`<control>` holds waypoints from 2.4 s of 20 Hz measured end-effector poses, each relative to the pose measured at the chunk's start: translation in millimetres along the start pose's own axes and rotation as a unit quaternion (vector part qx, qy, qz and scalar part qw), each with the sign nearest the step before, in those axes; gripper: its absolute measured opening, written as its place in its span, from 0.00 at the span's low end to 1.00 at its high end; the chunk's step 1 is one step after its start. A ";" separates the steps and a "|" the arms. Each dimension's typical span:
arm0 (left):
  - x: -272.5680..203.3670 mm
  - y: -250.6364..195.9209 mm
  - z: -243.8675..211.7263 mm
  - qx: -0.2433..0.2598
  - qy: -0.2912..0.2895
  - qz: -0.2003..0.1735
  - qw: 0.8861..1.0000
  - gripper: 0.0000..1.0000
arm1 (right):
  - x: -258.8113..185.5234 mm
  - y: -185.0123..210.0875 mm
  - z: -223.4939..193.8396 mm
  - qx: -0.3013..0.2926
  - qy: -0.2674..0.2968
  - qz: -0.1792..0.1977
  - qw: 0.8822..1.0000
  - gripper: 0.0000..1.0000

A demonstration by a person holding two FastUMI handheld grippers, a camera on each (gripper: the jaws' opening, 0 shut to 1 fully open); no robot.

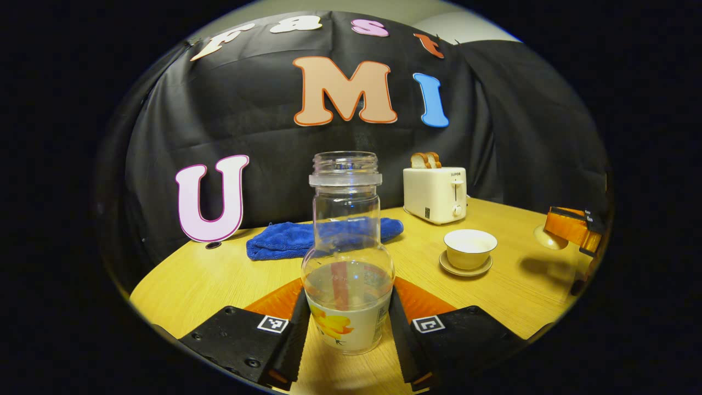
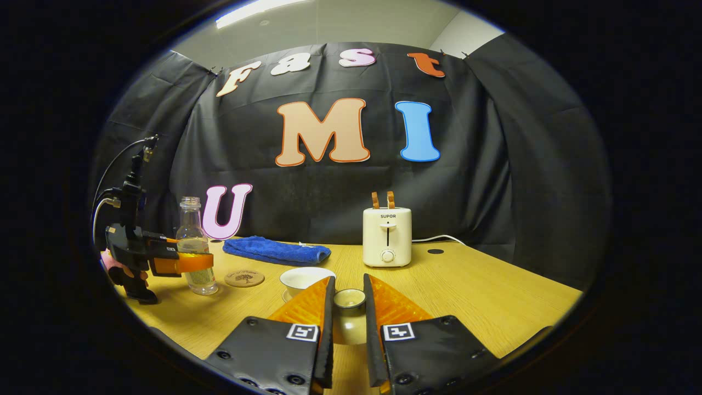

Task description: Open the teacup lid with one hand, grasp the water bottle and pour water into the teacup with the other hand; after pouring, place the water bottle on the coaster and then close the teacup lid.

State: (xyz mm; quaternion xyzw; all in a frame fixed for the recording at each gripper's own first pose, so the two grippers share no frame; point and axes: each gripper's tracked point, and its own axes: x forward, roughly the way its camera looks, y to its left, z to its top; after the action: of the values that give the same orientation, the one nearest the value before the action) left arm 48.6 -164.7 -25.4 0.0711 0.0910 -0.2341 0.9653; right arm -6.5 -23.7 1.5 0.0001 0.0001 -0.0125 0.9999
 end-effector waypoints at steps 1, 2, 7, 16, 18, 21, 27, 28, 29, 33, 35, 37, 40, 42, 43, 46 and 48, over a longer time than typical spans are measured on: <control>1.5 -0.7 4.0 0.015 0.005 0.006 1.000 0.66 | 0.4 -3.4 -0.4 0.000 0.000 -0.004 1.000 0.29; 4.0 -0.6 8.6 0.037 0.006 0.013 0.999 0.66 | 0.9 -6.7 -0.1 0.000 0.000 -0.009 1.000 0.29; 16.9 2.3 21.2 0.169 0.038 0.044 0.984 0.64 | 2.1 -28.9 0.1 -0.001 -0.001 -0.031 1.000 0.29; 52.7 -16.4 18.9 0.335 0.093 0.037 0.937 0.64 | 0.4 -47.8 1.0 -0.001 -0.001 -0.050 0.999 0.29; 58.3 -17.1 18.2 0.388 0.100 0.040 0.915 0.64 | 1.4 -49.2 1.3 -0.002 -0.001 -0.051 0.999 0.29; 58.2 -16.7 14.3 0.451 0.112 0.036 0.885 0.64 | 1.3 -53.1 1.0 -0.002 -0.001 -0.054 0.999 0.28; 65.7 -17.3 11.5 0.527 0.128 0.030 0.840 0.65 | 1.1 -57.0 1.0 -0.002 -0.001 -0.059 0.998 0.28; 68.7 -16.6 12.6 0.540 0.130 0.031 0.831 0.65 | 0.9 -57.4 2.0 -0.002 -0.001 -0.059 0.998 0.28; 73.2 -15.6 13.0 0.552 0.134 0.030 0.822 0.65 | 0.4 -57.7 1.5 -0.002 -0.001 -0.059 0.998 0.28; 75.8 -9.6 16.0 0.587 0.145 0.033 0.796 0.65 | 1.1 -58.4 0.8 -0.002 -0.001 -0.059 0.998 0.28; 76.8 -10.3 19.9 0.606 0.144 0.033 0.782 0.65 | 0.8 -58.3 1.1 -0.002 -0.001 -0.059 0.998 0.28; 75.3 -11.8 23.5 0.625 0.142 0.034 0.767 0.65 | 1.0 -58.4 1.2 -0.002 -0.001 -0.059 0.998 0.28; 74.0 -12.5 27.8 0.650 0.145 0.033 0.745 0.65 | 1.0 -58.5 1.1 -0.002 0.000 -0.059 0.998 0.28; 73.5 -15.7 31.0 0.668 0.142 0.031 0.730 0.65 | 0.7 -58.5 1.6 -0.002 -0.001 -0.059 0.998 0.28; 74.1 -16.1 31.0 0.674 0.143 0.031 0.724 0.65 | 0.8 -58.2 2.0 -0.002 0.000 -0.059 0.998 0.28; 73.9 -15.3 30.5 0.687 0.151 0.027 0.711 0.65 | 0.1 -58.3 2.3 -0.003 -0.001 -0.059 0.998 0.28; 74.9 -13.8 32.3 0.702 0.155 0.027 0.695 0.65 | 0.8 -58.4 1.7 -0.003 0.000 -0.059 0.998 0.28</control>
State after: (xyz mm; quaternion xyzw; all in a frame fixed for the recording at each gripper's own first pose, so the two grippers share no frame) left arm 112.2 -215.5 -10.9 0.7656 0.0471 -0.1893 0.6131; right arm -7.1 -82.1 3.2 -0.0024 -0.0003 -0.0713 0.9975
